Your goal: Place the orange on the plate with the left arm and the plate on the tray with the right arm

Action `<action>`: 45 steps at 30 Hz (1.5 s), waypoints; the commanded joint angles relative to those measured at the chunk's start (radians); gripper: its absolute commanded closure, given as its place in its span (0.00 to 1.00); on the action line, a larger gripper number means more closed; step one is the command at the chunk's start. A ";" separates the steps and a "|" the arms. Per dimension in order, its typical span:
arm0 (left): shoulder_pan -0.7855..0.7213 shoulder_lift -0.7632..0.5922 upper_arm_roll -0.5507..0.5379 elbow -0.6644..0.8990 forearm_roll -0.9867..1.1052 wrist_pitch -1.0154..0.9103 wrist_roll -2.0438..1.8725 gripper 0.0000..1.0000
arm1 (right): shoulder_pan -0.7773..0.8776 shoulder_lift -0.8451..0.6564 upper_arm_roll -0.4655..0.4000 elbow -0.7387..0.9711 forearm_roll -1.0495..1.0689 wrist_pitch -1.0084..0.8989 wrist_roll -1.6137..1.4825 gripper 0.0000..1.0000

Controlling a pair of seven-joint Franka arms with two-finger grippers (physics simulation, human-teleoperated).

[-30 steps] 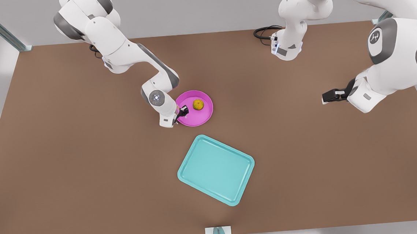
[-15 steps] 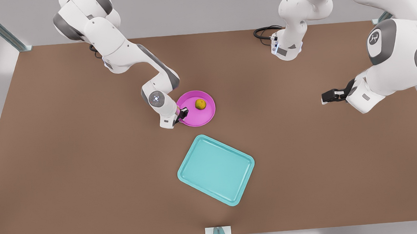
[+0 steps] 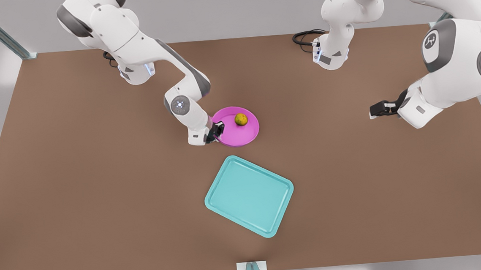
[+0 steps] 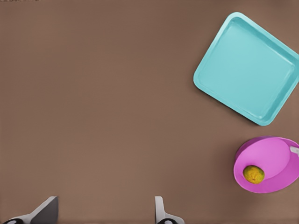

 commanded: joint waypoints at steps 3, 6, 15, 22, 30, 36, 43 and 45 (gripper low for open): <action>0.001 0.003 0.000 0.000 0.001 0.000 0.002 0.00 | -0.010 0.002 -0.001 0.075 0.126 -0.005 0.018 0.79; 0.004 0.004 0.006 0.002 -0.003 0.002 0.004 0.00 | -0.032 0.045 -0.011 0.170 0.253 0.001 0.019 0.79; 0.002 0.004 0.031 0.045 0.021 0.031 -0.005 0.00 | -0.030 0.352 -0.083 0.535 0.405 0.082 0.174 0.79; 0.004 0.014 0.031 0.039 0.023 0.008 -0.055 0.00 | -0.067 0.390 -0.107 0.548 0.403 0.085 0.174 0.79; 0.002 0.018 0.029 0.037 0.021 0.005 -0.065 0.00 | -0.055 0.398 -0.112 0.549 0.403 0.088 0.176 0.29; 0.001 0.023 0.029 0.037 0.021 0.005 -0.067 0.00 | -0.021 0.364 -0.106 0.522 0.399 0.125 0.174 0.00; 0.002 0.026 0.028 0.039 0.023 0.008 -0.062 0.00 | -0.203 -0.042 -0.235 0.716 -0.414 -1.153 -0.143 0.00; 0.001 0.027 0.028 0.037 0.023 0.010 -0.062 0.00 | -0.230 -0.196 -0.253 0.664 -0.351 -1.168 -0.153 0.00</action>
